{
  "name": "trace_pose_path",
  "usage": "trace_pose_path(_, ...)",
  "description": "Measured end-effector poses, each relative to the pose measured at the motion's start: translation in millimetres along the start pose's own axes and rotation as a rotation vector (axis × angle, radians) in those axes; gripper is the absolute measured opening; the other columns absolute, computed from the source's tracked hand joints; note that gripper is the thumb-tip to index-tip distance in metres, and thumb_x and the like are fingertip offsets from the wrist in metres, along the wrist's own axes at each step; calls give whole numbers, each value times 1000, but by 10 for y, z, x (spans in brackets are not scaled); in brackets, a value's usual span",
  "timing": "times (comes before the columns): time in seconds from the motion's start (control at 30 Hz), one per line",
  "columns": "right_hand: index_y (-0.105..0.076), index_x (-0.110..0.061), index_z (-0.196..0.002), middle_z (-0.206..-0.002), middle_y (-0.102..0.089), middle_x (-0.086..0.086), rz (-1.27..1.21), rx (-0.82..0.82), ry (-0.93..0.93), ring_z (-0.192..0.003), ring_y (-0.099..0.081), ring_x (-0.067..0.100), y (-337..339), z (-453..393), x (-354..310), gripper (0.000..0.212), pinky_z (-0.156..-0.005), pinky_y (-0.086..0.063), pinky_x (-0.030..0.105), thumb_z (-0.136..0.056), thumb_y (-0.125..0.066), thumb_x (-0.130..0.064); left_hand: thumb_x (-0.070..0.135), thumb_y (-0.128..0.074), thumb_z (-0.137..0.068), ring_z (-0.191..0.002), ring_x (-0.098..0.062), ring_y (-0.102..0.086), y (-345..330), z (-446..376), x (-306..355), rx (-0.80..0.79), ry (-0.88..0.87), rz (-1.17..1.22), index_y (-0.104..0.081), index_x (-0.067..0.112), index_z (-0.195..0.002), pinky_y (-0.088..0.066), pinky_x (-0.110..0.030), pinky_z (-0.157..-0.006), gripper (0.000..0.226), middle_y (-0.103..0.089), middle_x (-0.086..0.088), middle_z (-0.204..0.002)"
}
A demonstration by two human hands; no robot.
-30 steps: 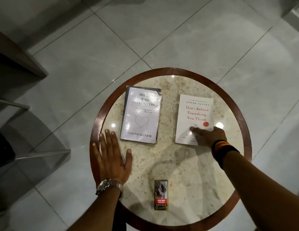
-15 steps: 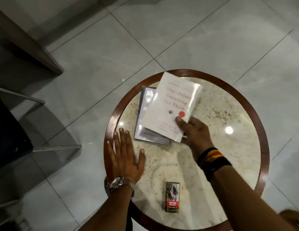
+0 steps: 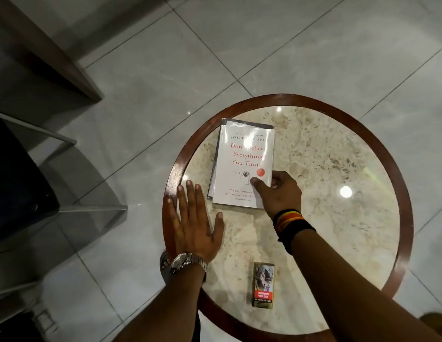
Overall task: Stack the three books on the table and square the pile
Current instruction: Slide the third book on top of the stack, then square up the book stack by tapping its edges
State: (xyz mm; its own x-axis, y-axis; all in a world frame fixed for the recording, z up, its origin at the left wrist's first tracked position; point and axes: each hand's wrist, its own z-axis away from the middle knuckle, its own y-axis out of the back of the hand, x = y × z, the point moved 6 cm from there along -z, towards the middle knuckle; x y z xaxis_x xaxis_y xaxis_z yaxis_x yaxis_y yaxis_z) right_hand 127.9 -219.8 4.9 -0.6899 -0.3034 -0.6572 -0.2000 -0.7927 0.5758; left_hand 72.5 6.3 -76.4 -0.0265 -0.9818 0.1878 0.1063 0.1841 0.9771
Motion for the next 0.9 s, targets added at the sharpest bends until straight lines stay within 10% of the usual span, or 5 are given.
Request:
trace_pose_path(0.4,-71,-11,-104,-94,-70,1,-91,28,-18,-79,-61,17,-31,20,-23,30,-61,-42,20,-93,-64,-38,81,-13,-98,-170,-19,4,230,-26,130,-45,7,355,-4,21,-174,2,-57,-137,97,2,0,-184)
trace_pose_path(0.6,-68,-5,-117,-116,-70,8,-195,-33,-187,-102,-66,29,-90,-177,-165,48,-94,-54,39,-84,-74,-40,63,-30,-108,-159,-29,-36,659,-705,592,-211,487,811,-29,28,-169,-38,-52,-127,70,-39,-4,-172)
trace_pose_path(0.8,-70,-6,-78,-77,-72,3,-307,-196,-244,-51,-64,10,-47,-313,-146,23,-44,-47,14,-87,-76,-27,54,-72,-85,-136,-35,-58,708,-1006,668,-385,787,966,-61,16,-139,-51,-54,-113,67,-59,-10,-147)
trace_pose_path(0.9,-71,-9,-86,-87,-76,5,-389,-270,-229,-58,-71,10,108,-291,-89,16,-46,-53,18,-86,-78,-23,34,-87,-81,-91,-24,-83,652,-1005,708,-508,769,1201,-79,13,-111,-67,-33,-74,38,-81,-10,-122)
